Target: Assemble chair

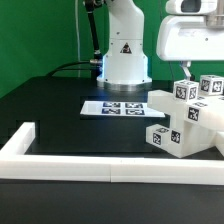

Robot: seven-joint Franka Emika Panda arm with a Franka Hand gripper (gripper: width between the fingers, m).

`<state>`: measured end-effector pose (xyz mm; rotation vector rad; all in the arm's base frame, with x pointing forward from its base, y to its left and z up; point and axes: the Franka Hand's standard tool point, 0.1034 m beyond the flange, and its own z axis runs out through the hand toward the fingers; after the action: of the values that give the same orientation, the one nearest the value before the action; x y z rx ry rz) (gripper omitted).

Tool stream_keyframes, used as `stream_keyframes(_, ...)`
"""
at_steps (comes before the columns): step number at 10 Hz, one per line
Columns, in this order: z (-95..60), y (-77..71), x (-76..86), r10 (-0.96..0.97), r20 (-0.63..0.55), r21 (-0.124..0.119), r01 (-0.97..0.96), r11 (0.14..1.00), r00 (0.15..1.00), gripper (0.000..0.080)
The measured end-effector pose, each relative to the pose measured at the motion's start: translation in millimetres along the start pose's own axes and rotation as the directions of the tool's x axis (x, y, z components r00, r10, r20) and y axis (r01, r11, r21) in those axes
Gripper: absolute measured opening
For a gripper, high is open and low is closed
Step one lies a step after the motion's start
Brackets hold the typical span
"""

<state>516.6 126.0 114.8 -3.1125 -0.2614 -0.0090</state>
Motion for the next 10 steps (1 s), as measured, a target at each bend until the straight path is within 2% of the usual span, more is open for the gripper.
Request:
stream_keyframes(3, 0.0, 1.2, 0.1, -0.046, 0.0, 0.0, 0.046, 0.999, 0.999, 0.063)
stream_keyframes(4, 0.0, 1.2, 0.1, -0.046, 0.0, 0.0, 0.046, 0.999, 0.999, 0.0438)
stream_keyframes(5, -0.1, 1.2, 0.1, -0.046, 0.0, 0.0, 0.046, 0.999, 0.999, 0.0295)
stream_keyframes(8, 0.0, 1.3, 0.0, 0.007, 0.0, 0.003, -0.007, 1.0, 1.0, 0.0285)
stream_keyframes(10, 0.0, 2.3, 0.1, 0.156, 0.002, 0.016, -0.156, 0.988, 0.988, 0.0285)
